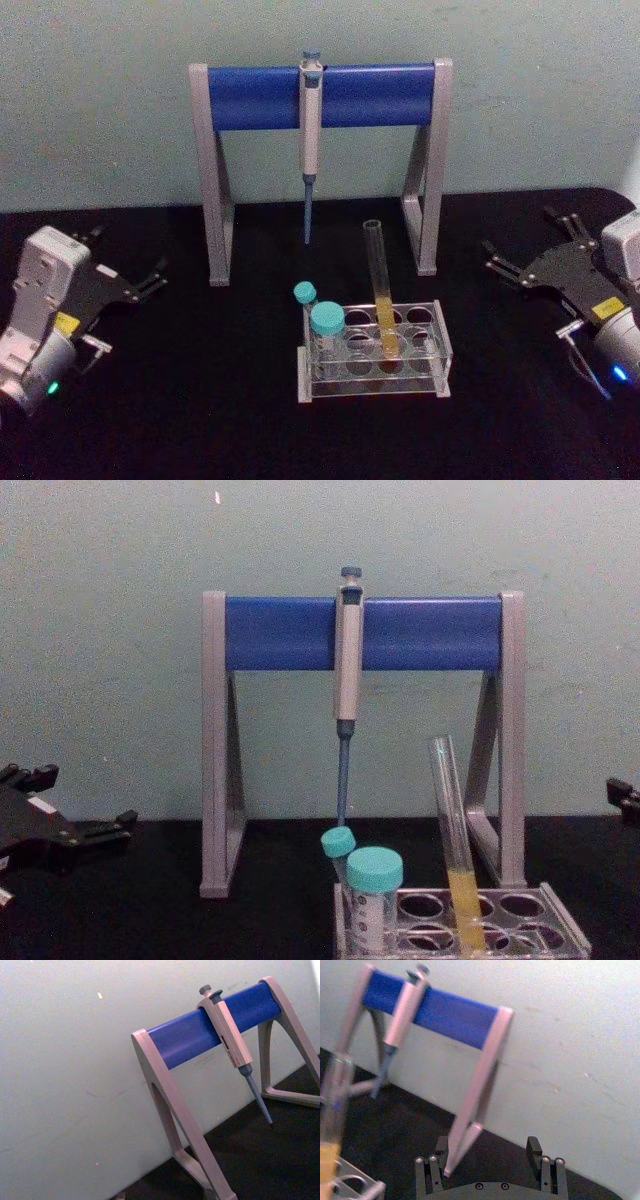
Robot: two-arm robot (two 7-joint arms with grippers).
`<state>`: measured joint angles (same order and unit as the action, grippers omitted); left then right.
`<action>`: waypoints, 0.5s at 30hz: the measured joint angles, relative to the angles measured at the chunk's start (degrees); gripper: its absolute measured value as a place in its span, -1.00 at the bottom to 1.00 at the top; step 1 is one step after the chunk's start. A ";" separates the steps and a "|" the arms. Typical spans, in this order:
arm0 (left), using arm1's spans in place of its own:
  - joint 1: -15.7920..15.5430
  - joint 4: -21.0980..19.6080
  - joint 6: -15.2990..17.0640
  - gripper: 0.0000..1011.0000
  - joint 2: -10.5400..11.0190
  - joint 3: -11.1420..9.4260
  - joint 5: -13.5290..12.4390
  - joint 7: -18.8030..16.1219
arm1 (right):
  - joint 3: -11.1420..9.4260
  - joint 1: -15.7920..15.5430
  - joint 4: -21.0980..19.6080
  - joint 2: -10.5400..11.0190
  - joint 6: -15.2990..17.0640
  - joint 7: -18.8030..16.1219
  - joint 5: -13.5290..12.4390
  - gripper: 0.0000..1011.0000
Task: Pick up the test tube from the test tube rack, shake it, then place it back into the test tube rack.
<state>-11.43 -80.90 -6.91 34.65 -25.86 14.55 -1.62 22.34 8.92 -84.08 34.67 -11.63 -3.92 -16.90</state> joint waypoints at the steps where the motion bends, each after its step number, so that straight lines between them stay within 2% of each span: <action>1: 0.00 0.00 0.00 0.98 0.00 0.00 0.00 0.00 | -0.17 -0.17 -0.51 0.07 -0.55 -1.27 -0.69 0.98; 7: 0.00 0.00 0.00 0.98 0.00 0.00 0.00 0.00 | -0.36 -0.37 -2.17 0.05 -1.69 -5.68 -2.77 0.98; 15: 0.00 0.00 0.00 0.98 0.00 0.00 0.00 0.00 | 1.05 0.46 -3.00 -0.45 -1.49 -12.28 -4.03 0.98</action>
<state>-11.43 -80.90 -6.91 34.64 -25.86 14.55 -1.62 23.39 9.38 -87.09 34.22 -13.11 -16.20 -20.92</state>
